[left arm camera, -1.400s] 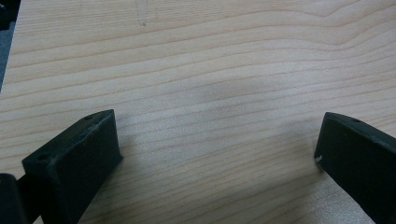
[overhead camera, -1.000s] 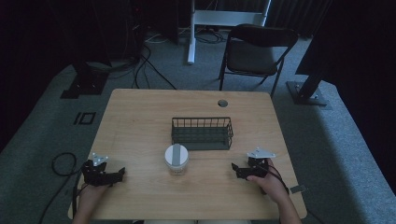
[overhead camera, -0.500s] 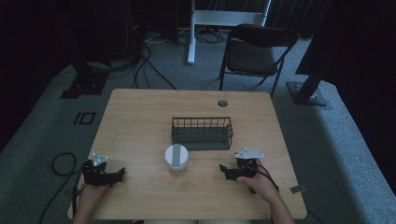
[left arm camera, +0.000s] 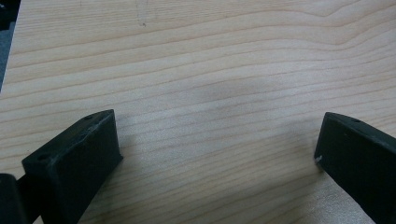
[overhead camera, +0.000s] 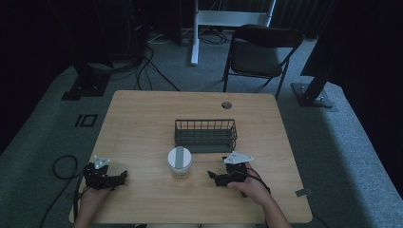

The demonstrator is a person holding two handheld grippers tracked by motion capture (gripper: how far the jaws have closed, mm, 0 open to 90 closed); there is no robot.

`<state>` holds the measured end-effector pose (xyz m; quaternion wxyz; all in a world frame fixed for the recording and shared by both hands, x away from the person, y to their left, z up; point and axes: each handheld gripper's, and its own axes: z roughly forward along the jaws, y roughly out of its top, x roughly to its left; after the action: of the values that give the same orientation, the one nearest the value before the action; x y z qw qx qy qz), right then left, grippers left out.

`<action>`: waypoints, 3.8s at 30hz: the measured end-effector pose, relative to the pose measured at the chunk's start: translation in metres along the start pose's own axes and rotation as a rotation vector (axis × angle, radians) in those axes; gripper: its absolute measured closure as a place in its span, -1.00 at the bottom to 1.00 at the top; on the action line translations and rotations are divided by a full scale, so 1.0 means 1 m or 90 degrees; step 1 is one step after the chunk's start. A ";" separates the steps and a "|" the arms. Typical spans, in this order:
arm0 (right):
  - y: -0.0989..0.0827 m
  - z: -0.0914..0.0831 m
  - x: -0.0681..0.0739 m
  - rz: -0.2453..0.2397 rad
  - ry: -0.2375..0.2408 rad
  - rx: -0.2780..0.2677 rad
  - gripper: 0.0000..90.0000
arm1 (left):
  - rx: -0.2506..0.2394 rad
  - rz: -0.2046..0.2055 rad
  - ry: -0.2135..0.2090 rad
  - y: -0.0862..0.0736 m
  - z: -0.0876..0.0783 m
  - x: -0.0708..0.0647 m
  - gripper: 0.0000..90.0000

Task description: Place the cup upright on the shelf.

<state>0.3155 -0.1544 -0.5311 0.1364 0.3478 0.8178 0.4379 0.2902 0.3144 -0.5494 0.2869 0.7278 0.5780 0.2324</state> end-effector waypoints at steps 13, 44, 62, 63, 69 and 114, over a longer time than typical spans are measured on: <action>0.013 0.019 0.028 -0.046 0.070 -0.036 -0.71 | 0.000 0.000 0.000 0.000 0.000 0.000 -1.00; 0.042 0.063 0.064 -0.080 0.128 -0.084 -0.71 | 0.000 0.002 -0.001 0.000 0.000 0.000 -1.00; 0.047 0.071 0.072 -0.095 0.093 -0.087 -0.60 | 0.000 0.002 -0.001 0.000 0.000 0.000 -1.00; 0.047 0.071 0.072 -0.092 0.091 -0.086 -0.59 | 0.000 0.002 -0.001 0.000 0.000 0.000 -1.00; 0.050 0.066 0.070 -0.083 0.091 -0.080 -0.59 | 0.000 0.001 -0.001 0.000 0.000 0.000 -1.00; 0.141 0.002 0.013 -0.025 -0.057 -0.193 -0.59 | 0.000 0.002 -0.001 0.000 0.000 0.000 -1.00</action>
<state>0.3708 -0.0914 -0.4164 0.2325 0.3265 0.7417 0.5378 0.2904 0.3147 -0.5494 0.2869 0.7288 0.5768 0.2321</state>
